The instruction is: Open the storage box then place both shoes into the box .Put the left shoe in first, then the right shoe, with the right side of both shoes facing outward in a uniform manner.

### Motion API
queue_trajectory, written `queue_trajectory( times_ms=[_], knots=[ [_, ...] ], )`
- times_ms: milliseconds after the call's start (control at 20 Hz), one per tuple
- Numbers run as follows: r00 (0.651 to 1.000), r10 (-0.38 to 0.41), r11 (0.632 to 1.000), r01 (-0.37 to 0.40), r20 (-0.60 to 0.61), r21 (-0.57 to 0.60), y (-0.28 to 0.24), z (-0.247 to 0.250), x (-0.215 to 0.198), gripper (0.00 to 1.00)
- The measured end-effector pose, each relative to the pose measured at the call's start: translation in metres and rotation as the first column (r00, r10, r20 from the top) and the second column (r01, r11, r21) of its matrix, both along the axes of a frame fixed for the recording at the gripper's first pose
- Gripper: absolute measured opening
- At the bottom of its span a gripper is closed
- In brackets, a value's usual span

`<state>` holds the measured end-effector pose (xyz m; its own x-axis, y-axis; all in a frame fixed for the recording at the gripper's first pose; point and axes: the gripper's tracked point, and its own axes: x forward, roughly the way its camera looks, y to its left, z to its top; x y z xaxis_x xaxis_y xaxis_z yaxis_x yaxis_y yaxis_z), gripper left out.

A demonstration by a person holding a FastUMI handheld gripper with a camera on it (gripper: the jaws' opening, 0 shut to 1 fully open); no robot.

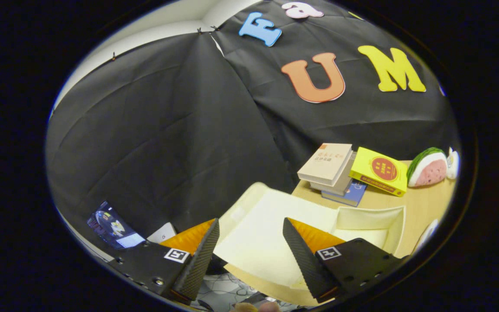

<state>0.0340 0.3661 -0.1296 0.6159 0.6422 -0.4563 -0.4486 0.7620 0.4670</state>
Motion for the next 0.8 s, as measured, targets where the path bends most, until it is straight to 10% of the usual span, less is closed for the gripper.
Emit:
queue_trajectory(
  times_ms=[800],
  knots=[
    [0.926,-0.310,0.899,0.359,0.214,-0.250,-0.308,-0.021,-0.018,0.95]
  ],
)
